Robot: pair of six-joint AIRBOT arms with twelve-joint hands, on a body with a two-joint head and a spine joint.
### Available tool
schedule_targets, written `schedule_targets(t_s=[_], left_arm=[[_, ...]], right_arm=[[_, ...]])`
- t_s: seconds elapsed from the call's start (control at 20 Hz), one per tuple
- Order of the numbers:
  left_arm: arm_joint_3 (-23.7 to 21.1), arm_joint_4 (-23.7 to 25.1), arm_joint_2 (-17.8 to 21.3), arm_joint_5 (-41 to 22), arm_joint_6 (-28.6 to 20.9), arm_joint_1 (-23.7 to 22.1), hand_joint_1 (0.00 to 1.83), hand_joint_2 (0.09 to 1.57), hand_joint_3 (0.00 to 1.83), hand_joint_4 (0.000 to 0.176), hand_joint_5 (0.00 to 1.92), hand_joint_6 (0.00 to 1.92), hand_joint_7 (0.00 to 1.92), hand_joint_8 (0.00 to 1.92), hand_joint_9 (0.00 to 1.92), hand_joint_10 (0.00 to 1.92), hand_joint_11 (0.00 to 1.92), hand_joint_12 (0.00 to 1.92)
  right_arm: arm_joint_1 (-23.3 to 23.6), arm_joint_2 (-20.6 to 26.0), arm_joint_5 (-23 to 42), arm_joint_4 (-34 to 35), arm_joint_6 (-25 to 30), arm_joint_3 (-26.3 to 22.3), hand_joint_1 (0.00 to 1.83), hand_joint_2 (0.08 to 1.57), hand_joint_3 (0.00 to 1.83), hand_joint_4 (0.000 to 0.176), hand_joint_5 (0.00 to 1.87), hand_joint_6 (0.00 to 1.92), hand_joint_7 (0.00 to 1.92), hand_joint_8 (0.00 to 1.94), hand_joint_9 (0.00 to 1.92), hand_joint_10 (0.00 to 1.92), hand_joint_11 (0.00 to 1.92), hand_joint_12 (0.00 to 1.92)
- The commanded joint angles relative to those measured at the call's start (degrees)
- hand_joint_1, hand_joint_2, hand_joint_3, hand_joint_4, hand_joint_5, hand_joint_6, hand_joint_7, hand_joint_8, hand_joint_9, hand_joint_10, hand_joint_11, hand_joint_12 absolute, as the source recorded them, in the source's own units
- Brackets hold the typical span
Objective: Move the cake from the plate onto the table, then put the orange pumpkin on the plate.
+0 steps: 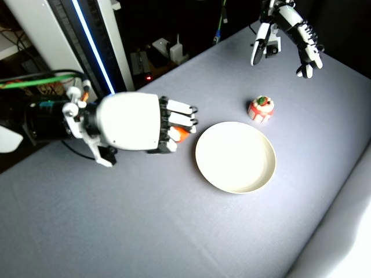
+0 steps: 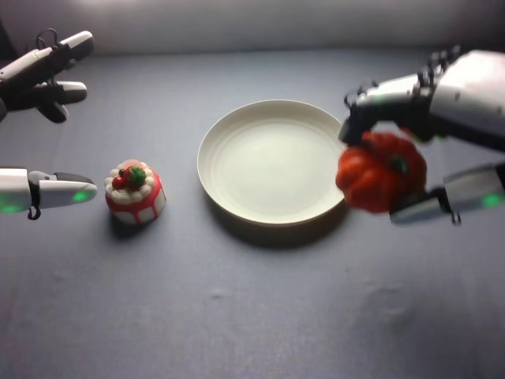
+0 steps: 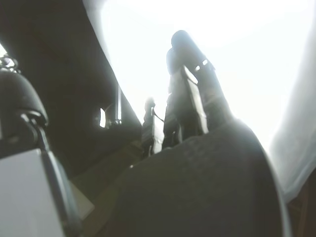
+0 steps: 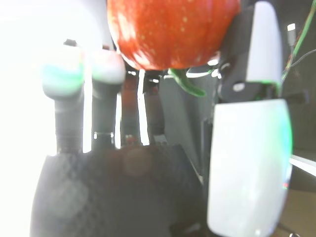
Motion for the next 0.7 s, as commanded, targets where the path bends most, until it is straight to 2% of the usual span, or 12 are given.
schedule_targets(t_s=[0.0, 0.05, 0.1, 0.15, 0.2, 0.3, 0.35, 0.4, 0.45, 0.5, 0.6, 0.65], left_arm=[[0.5, -1.7, -0.1, -7.1, -0.2, -0.5, 0.99, 0.85, 0.00, 0.136, 0.10, 0.00, 0.10, 0.00, 0.49, 0.01, 0.24, 1.34], [0.6, -1.6, -0.2, -7.1, -0.2, -0.5, 0.99, 0.87, 0.00, 0.132, 0.10, 0.00, 0.13, 0.00, 0.49, 0.01, 0.28, 1.31], [0.8, -1.5, -0.4, -7.1, -0.2, -0.5, 0.99, 0.87, 0.00, 0.131, 0.10, 0.00, 0.16, 0.01, 0.51, 0.01, 0.30, 1.27], [1.1, -1.4, -0.7, -7.2, -0.2, -0.6, 1.02, 0.89, 0.00, 0.130, 0.13, 0.01, 0.17, 0.00, 0.49, 0.00, 0.15, 1.30], [1.3, -1.4, -0.9, -7.2, -0.2, -0.7, 1.06, 0.89, 0.00, 0.142, 0.16, 0.01, 0.18, 0.00, 0.48, 0.00, 0.05, 1.34], [1.8, -1.1, -1.5, -7.2, -0.2, -1.0, 1.07, 0.88, 0.00, 0.146, 0.16, 0.00, 0.21, 0.00, 0.48, 0.00, 0.00, 1.29], [2.0, -1.0, -1.8, -7.3, -0.2, -1.1, 1.03, 0.88, 0.00, 0.140, 0.15, 0.00, 0.20, 0.00, 0.50, 0.01, 0.01, 1.27], [2.3, -0.9, -2.1, -7.5, -0.2, -1.2, 1.04, 0.88, 0.00, 0.154, 0.16, 0.00, 0.20, 0.00, 0.50, 0.00, 0.00, 1.24], [2.6, -0.7, -2.5, -7.6, -0.2, -1.4, 1.04, 0.87, 0.00, 0.166, 0.17, 0.01, 0.20, 0.00, 0.51, 0.01, 0.00, 1.25], [3.1, -0.4, -2.9, -7.5, -0.2, -1.7, 1.05, 0.87, 0.00, 0.174, 0.16, 0.00, 0.18, 0.00, 0.48, 0.00, 0.00, 1.23], [4.1, 0.3, -4.3, -7.5, -0.2, -2.4, 1.06, 0.86, 0.00, 0.176, 0.17, 0.00, 0.18, 0.00, 0.43, 0.00, 0.00, 1.20], [4.7, 0.8, -4.9, -7.5, -0.2, -2.8, 1.06, 0.86, 0.00, 0.176, 0.17, 0.00, 0.18, 0.00, 0.44, 0.00, 0.00, 1.22]], right_arm=[[1.1, -0.4, 4.6, 0.3, 0.2, 0.1, 1.08, 1.19, 0.04, 0.000, 0.79, 1.35, 0.70, 1.84, 0.71, 1.90, 0.74, 1.92], [2.4, -1.4, 3.5, -0.6, 0.2, 1.1, 1.11, 1.18, 0.03, 0.000, 0.82, 1.30, 0.73, 1.86, 0.74, 1.92, 0.77, 1.92], [3.6, -2.4, 2.4, -1.6, 0.2, 2.1, 1.12, 1.17, 0.02, 0.000, 0.85, 1.25, 0.79, 1.90, 0.85, 1.92, 0.92, 1.92], [4.4, -3.6, 1.1, -2.1, 0.2, 3.4, 1.13, 1.17, 0.01, 0.000, 0.85, 1.24, 0.78, 1.89, 0.85, 1.92, 0.95, 1.92], [4.6, -4.4, 0.5, -2.2, 0.2, 4.2, 1.13, 1.17, 0.01, 0.000, 0.85, 1.24, 0.76, 1.87, 0.82, 1.92, 0.93, 1.92], [5.0, -6.8, -0.7, -2.2, 0.2, 7.1, 1.13, 1.18, 0.01, 0.000, 0.83, 1.26, 0.74, 1.80, 0.78, 1.92, 0.88, 1.92], [5.2, -8.0, -1.2, -2.0, 0.2, 8.5, 1.15, 1.19, 0.07, 0.000, 0.74, 1.37, 0.78, 1.52, 0.74, 1.92, 0.82, 1.92], [5.5, -9.2, -1.6, -1.7, 0.2, 10.0, 1.30, 1.08, 0.02, 0.000, 0.73, 1.76, 0.82, 1.81, 0.86, 1.92, 0.94, 1.92], [5.8, -10.7, -2.1, -1.5, 0.4, 11.8, 1.19, 0.94, 0.61, 0.000, 0.72, 1.58, 0.80, 1.69, 0.86, 1.92, 0.95, 1.92], [6.4, -11.6, -2.8, -1.5, 0.4, 13.0, 1.17, 0.86, 0.84, 0.000, 0.73, 1.57, 0.80, 1.74, 0.86, 1.92, 0.96, 1.92], [7.5, -12.8, -4.4, -1.7, 0.4, 15.0, 1.16, 0.84, 0.90, 0.000, 0.73, 1.61, 0.82, 1.69, 0.84, 1.92, 0.92, 1.92], [8.0, -13.1, -4.7, -1.8, 0.4, 15.5, 1.16, 0.80, 0.99, 0.010, 0.75, 1.65, 0.84, 1.70, 0.86, 1.92, 0.91, 1.92]])
